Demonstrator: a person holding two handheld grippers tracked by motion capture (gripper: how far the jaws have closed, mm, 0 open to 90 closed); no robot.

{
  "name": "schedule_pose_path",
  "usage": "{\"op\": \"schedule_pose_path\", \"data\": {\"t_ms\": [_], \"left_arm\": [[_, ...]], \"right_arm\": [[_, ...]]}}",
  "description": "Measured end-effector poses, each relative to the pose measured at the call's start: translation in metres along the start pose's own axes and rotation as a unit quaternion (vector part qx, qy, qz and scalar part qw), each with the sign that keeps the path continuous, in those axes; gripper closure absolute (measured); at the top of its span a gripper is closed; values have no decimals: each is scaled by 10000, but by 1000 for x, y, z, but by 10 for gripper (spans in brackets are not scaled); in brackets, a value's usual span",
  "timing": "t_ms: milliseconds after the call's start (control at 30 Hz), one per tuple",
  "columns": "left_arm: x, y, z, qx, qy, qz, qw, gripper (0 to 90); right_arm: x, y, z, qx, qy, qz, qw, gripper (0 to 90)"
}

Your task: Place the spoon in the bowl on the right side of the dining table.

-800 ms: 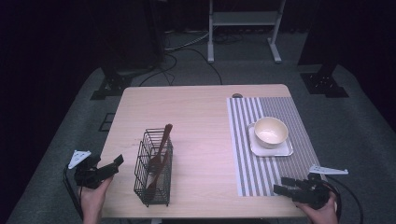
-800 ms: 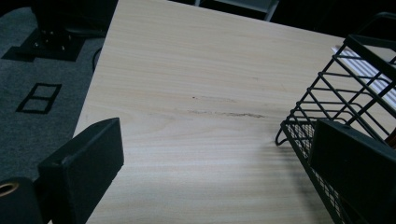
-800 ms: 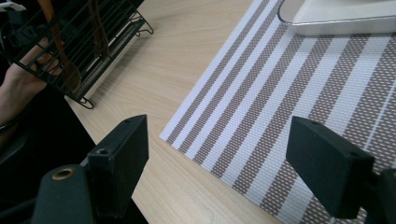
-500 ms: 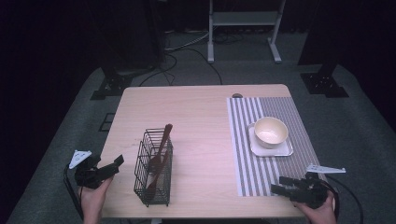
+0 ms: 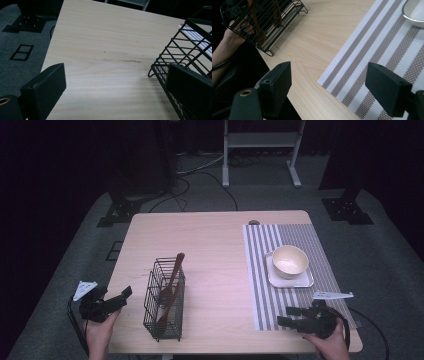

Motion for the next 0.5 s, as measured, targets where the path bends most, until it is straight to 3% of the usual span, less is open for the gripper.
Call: {"op": "schedule_pose_path", "data": {"t_ms": [500], "left_arm": [[1, 1, 1, -33, -7, 4, 10000, 25]], "right_arm": [[19, -16, 22, -64, -72, 210, 9997, 200]]}}
Point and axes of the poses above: each handheld gripper's, and its own axes: x roughly forward along the jaws, y roughly out of its underside, z roughly to its left, the point moved 8 cm from there along x, roughly forward along the jaws, and after that the axes turned 6 degrees about -y, right-handed, at the moved point
